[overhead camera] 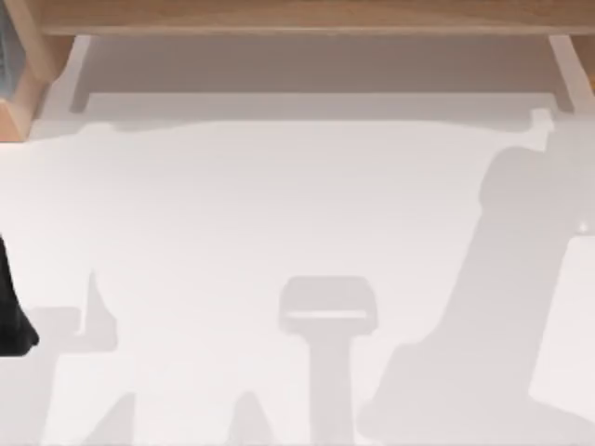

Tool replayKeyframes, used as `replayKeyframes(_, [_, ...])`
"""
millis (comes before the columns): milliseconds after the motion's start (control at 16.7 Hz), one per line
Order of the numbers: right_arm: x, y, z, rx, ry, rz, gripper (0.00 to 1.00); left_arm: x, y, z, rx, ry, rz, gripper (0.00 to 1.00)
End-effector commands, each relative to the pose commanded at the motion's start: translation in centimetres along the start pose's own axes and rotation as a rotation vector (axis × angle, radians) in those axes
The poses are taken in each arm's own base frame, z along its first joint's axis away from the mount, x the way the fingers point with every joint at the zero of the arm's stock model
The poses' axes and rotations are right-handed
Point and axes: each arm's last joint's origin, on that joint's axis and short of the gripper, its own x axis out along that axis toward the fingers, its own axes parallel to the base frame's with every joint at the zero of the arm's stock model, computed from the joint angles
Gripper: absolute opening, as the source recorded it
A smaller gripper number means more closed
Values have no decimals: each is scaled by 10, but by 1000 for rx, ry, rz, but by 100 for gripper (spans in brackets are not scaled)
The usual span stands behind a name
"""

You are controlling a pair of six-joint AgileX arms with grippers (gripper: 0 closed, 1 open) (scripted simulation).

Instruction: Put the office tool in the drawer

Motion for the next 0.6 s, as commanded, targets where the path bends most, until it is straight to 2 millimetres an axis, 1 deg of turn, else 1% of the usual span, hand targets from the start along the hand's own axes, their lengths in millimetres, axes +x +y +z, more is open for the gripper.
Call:
replayKeyframes(240, [0, 3, 1, -4, 0, 0, 0, 0, 0, 0, 0, 0, 0, 100])
replayKeyframes(300, [-6, 3, 1, -2, -18, -6, 0, 0, 0, 0, 0, 0, 0, 100])
replayKeyframes(360, [-18, 3, 1, 7, -48, -19, 0, 0, 0, 0, 0, 0, 0, 100])
replayKeyframes(420, [-35, 2, -1, 26, -83, -36, 0, 0, 0, 0, 0, 0, 0, 100])
replayKeyframes(600, [-95, -2, -15, 114, -209, -103, 0, 0, 0, 0, 0, 0, 0, 100])
